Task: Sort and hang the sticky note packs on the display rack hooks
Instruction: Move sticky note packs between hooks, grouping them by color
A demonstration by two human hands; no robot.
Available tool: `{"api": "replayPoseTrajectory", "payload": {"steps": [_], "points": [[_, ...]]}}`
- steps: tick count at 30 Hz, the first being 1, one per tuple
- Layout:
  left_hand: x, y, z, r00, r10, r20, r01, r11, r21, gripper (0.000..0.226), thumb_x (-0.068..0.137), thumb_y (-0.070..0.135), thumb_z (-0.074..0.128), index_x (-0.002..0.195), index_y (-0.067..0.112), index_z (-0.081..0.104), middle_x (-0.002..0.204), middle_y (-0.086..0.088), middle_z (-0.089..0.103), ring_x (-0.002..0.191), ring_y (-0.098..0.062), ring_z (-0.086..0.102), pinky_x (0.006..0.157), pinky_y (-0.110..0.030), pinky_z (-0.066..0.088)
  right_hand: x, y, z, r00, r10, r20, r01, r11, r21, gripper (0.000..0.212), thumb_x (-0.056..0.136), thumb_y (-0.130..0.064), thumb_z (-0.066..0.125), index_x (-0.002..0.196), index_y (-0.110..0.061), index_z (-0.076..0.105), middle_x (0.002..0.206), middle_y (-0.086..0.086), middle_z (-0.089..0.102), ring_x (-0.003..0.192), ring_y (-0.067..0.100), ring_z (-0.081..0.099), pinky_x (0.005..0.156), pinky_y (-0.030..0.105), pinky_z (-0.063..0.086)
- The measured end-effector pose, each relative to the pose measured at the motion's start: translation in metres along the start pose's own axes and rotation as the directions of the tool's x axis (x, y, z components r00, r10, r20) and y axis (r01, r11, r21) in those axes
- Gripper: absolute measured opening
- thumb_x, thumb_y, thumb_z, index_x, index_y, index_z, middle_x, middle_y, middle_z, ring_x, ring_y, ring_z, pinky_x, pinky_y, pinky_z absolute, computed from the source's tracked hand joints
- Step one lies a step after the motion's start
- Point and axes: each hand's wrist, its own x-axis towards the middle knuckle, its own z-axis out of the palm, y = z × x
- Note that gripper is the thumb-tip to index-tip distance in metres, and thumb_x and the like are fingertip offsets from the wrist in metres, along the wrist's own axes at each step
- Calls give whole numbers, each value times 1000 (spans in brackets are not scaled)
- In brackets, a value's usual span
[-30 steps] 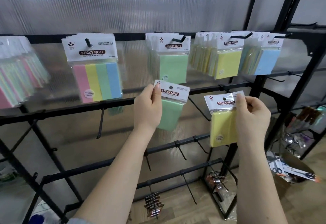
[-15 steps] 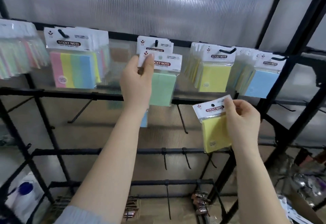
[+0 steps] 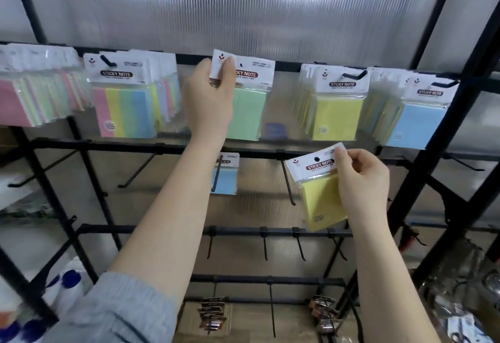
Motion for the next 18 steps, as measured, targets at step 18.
{"api": "replayPoseTrajectory", "payload": {"steps": [18], "points": [[13, -26, 12, 1000, -6, -11, 7, 994, 112, 48, 89, 31, 63, 56, 15, 31, 57, 6, 30, 55, -8, 25, 48, -20, 21, 6, -13, 11, 987, -11, -157, 36, 987, 154, 15, 90, -29, 64, 76, -22, 62, 68, -11, 58, 54, -8, 48, 55, 5, 37]]}}
